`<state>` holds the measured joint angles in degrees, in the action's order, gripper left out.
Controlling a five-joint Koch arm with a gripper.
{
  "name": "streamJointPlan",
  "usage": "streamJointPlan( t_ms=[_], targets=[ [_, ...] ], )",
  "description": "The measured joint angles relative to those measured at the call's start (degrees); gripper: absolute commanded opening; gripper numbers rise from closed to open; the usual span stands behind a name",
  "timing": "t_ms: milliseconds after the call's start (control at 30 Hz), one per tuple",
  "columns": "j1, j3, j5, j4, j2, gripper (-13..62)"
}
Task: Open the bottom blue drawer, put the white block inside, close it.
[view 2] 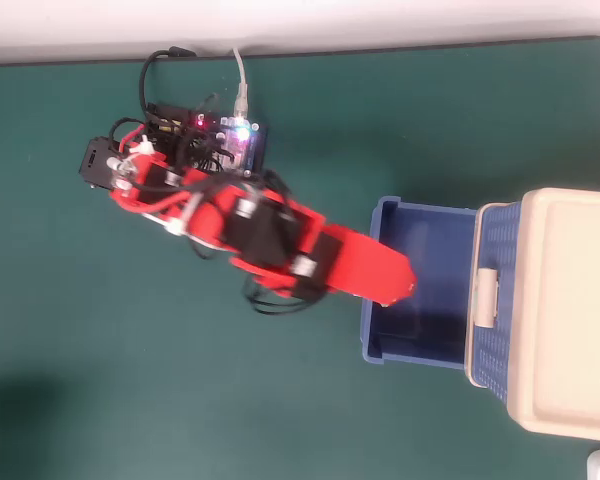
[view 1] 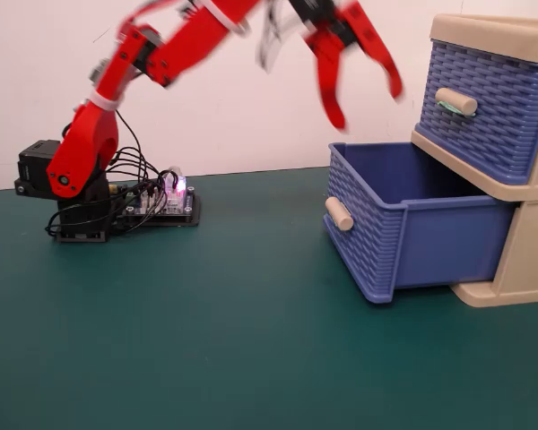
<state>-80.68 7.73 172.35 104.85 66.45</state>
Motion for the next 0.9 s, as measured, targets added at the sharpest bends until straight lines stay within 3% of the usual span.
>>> streamJointPlan(
  t_ms=[167,333,700,900],
  targets=[
    [1.1,17.6,-11.1,6.4,9.3,34.1],
    [5.8,32.4,-18.4,5.9,9.6,34.1],
    [5.4,34.4,-18.7,-7.8,-0.7,34.2],
    [4.0,26.1,-18.7,-16.9,-8.6,34.4]
  ],
)
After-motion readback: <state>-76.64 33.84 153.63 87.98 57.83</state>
